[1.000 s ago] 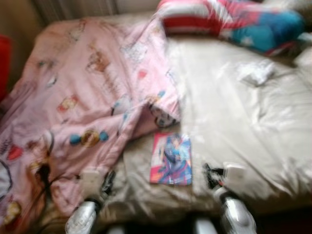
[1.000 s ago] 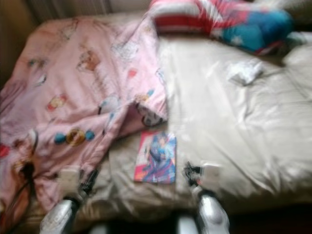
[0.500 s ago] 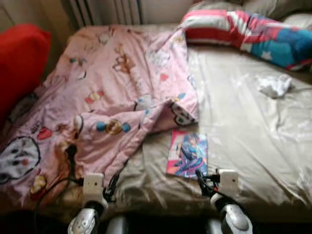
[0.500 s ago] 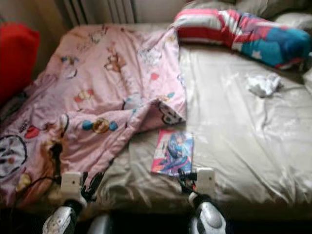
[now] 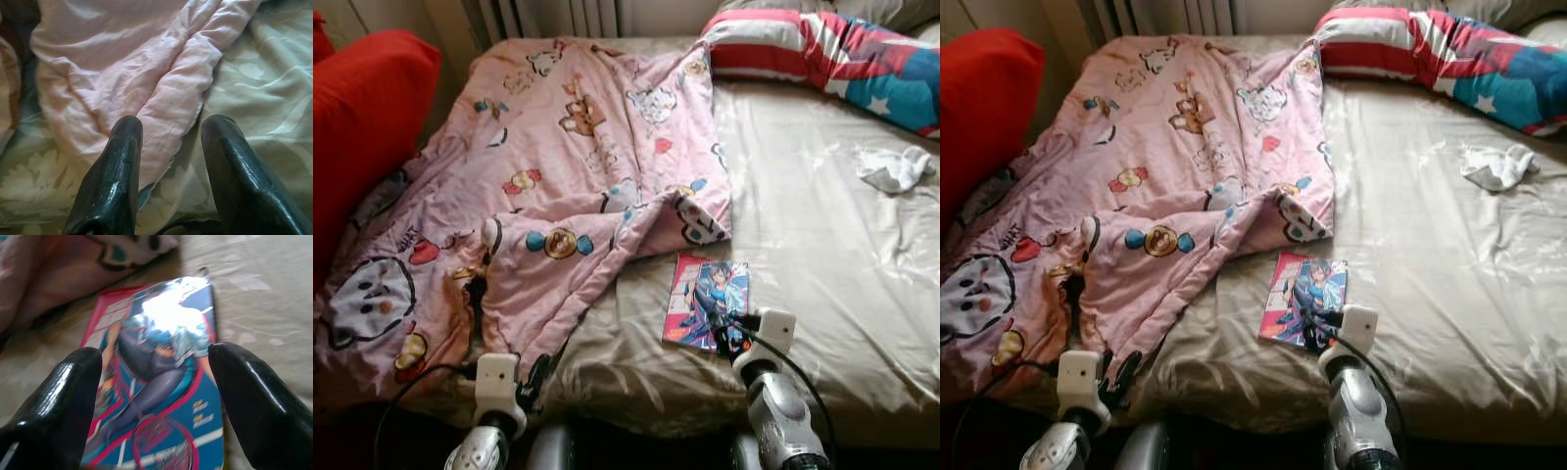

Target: Clean up the room

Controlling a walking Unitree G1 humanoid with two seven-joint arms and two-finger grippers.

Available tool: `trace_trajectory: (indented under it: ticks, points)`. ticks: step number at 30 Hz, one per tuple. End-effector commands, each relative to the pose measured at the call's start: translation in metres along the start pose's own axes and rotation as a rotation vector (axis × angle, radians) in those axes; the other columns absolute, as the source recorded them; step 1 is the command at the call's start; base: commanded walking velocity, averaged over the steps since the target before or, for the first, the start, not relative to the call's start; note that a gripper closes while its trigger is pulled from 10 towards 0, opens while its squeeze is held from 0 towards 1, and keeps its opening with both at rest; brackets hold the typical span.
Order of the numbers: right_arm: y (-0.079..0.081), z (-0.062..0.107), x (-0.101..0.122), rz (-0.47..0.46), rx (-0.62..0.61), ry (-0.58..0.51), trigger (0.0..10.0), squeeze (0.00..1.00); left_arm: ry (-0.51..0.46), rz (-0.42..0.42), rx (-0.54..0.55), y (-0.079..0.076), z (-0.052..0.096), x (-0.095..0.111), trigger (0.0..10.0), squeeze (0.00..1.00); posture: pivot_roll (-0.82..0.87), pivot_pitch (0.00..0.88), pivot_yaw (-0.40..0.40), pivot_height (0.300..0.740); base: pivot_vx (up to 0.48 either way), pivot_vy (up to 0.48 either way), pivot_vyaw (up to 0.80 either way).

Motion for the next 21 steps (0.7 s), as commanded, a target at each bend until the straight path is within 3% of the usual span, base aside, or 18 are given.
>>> trace_trajectory:
  ticks: [1, 2, 3, 9, 12, 13, 14, 21]
  points:
    - [-0.009, 0.003, -0.013, -0.084, -0.066, 0.060, 10.0, 0.01, 0.039, -0.019, 0.010, 0.007, 0.010, -0.007, 10.0, 0.00, 0.07, 0.330, 0.068, 0.586, 0.000, 0.000, 0.00]
    - [-0.012, 0.002, -0.012, -0.110, -0.079, 0.063, 10.0, 0.67, 0.041, -0.021, 0.010, 0.007, 0.011, -0.007, 10.0, 0.00, 0.07, 0.330, 0.068, 0.586, 0.000, 0.000, 0.00]
    - [-0.014, 0.002, -0.012, -0.132, -0.090, 0.067, 10.0, 1.00, 0.044, -0.022, 0.011, 0.008, 0.013, -0.008, 10.0, 0.00, 0.07, 0.336, 0.070, 0.586, 0.000, 0.000, 0.00]
    - [-0.022, 0.004, -0.018, -0.176, -0.133, 0.089, 10.0, 1.00, 0.062, -0.030, 0.008, 0.009, 0.021, -0.010, 10.0, 0.00, 0.09, 0.359, 0.083, 0.586, 0.000, 0.000, 0.00]
    - [-0.029, 0.008, -0.024, -0.286, -0.183, 0.102, 10.0, 1.00, 0.066, -0.036, 0.006, 0.010, 0.024, -0.008, 10.0, 0.00, 0.09, 0.372, 0.089, 0.586, 0.000, 0.000, 0.00]
    - [-0.028, 0.008, -0.024, -0.290, -0.175, 0.102, 10.0, 0.81, 0.066, -0.037, 0.005, 0.011, 0.024, -0.008, 10.0, 0.00, 0.10, 0.377, 0.093, 0.586, 0.000, 0.000, 0.00]
    - [-0.025, 0.008, -0.027, -0.281, -0.146, 0.112, 10.0, 0.00, 0.068, -0.041, 0.004, 0.011, 0.026, -0.007, 10.0, 0.00, 0.10, 0.379, 0.096, 0.586, 0.000, 0.000, 0.00]
    - [-0.009, 0.011, -0.040, -0.339, -0.050, 0.169, 10.0, 0.00, 0.075, -0.053, 0.002, 0.014, 0.030, -0.005, 10.0, 0.00, 0.12, 0.382, 0.107, 0.586, 0.000, 0.000, 0.00]
Point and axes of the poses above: a point about 5 cm out from each wrist's last joint towards the gripper, its own z axis pointing back from the gripper into the wrist, its own x axis along the axis of the wrist's last joint, y = z × x, the point moved 2 cm from there along -z, pointing out of the wrist towards the gripper, and after that the axes turned 2 degrees about z, right-handed, at the moved point
